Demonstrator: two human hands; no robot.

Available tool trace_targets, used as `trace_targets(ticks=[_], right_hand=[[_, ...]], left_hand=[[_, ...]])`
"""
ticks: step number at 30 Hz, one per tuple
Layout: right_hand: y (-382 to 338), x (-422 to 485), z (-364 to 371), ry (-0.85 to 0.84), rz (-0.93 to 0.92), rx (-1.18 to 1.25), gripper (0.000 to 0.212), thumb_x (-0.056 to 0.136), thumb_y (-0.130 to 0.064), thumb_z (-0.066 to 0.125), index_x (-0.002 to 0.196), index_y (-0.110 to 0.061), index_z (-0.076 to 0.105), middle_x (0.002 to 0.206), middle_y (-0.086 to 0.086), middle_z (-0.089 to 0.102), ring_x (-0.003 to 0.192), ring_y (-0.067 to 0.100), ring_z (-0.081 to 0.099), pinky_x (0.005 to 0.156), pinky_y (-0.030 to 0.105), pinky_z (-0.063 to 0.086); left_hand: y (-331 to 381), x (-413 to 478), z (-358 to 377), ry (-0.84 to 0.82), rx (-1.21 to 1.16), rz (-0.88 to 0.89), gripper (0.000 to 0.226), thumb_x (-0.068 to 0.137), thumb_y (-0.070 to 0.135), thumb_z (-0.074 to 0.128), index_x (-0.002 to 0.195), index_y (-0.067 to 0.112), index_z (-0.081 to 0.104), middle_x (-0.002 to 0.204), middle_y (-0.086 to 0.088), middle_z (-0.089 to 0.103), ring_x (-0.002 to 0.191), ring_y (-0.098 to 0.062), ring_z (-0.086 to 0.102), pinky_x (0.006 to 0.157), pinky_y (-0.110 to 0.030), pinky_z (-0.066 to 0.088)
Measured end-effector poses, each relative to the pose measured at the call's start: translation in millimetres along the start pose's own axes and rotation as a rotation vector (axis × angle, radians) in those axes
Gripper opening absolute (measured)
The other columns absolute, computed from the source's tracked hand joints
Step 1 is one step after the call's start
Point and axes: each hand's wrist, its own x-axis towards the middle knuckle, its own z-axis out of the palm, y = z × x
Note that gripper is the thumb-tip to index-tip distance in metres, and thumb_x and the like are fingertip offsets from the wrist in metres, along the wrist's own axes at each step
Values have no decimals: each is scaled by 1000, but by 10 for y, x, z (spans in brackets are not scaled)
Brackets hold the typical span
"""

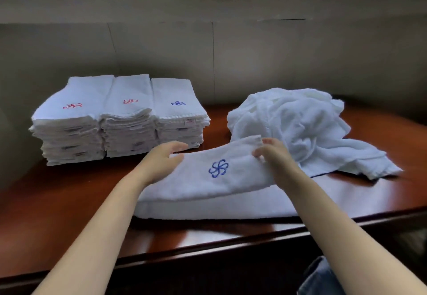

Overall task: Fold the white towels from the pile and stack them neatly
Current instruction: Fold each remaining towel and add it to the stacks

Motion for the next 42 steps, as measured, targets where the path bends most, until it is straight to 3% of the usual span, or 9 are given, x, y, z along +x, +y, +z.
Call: trace_targets(ticks=[5, 10, 14, 17, 24, 28, 33, 39, 42], right_hand=[[165, 118, -651, 119, 85, -236, 10, 79, 5, 53, 78, -6, 54, 77, 13, 49, 67, 23, 47, 60, 26, 36], [432, 149, -715, 49, 101, -521, 49, 80, -5, 65, 124, -5, 44, 112, 14, 58, 106, 30, 56, 89, 36, 48], [407, 141, -788, 22, 183, -334, 49, 85, -9, 64, 129, -14, 43, 94, 0, 55, 83, 16, 57, 64, 29, 47], [445, 115, -768, 33, 116, -451, 49, 87, -14, 64, 131, -12, 42, 100, 0, 55, 87, 17, 54, 72, 27, 42], [477, 143, -699, 60, -157, -533, 57, 88, -16, 62, 139, -17, 37, 129, 6, 50, 102, 14, 46, 81, 23, 34], [527, 186, -698, 22, -70, -520, 62, 85, -20, 68, 139, -16, 37, 129, 8, 52, 103, 15, 49, 84, 24, 38], [513, 219, -519, 130, -184, -902, 68, 83, -33, 70, 140, -16, 37, 134, 14, 43, 125, 32, 41, 100, 36, 36], [427, 210, -12, -76, -470, -1124, 33, 100, -30, 41, 123, -11, 55, 123, 8, 56, 115, 30, 51, 95, 38, 41], [476, 192, 128, -158, -422, -1274, 35, 101, -35, 31, 113, -14, 56, 112, 9, 60, 107, 31, 55, 92, 38, 38]], left_hand=[[-26, 95, 31, -78, 116, -199, 50, 96, 28, 50, 143, 19, 38, 146, -9, 42, 128, -23, 46, 98, -30, 35], [-38, 102, 283, -300, 370, -369, 73, 94, 45, 48, 152, 16, 14, 154, -12, 18, 136, -32, 34, 109, -39, 30], [-92, 119, 347, -285, 372, -369, 78, 93, 51, 47, 152, 18, 10, 156, -12, 13, 138, -33, 31, 110, -40, 28], [-171, 106, 387, -284, 378, -419, 88, 90, 59, 47, 153, 21, -1, 159, -11, 5, 143, -34, 19, 116, -43, 19], [-339, 41, 92, -266, -48, -572, 129, 53, 54, 87, 151, 13, 14, 149, -9, 36, 131, -29, 42, 110, -41, 33], [-463, -73, -57, -371, -355, -504, 107, 32, 38, 90, 130, 21, 51, 117, 0, 67, 106, -18, 63, 86, -33, 49], [-653, 7, -97, 45, -325, -565, 107, 69, -3, 77, 152, 17, 13, 143, -16, 44, 127, -32, 46, 106, -41, 36], [-470, -69, 78, 21, 136, -531, 94, 80, 50, 68, 149, 8, 19, 142, -15, 46, 125, -34, 48, 96, -36, 39], [-458, -118, 194, -42, 125, -457, 82, 79, 38, 73, 141, 4, 33, 135, -14, 51, 112, -29, 52, 87, -32, 42]])
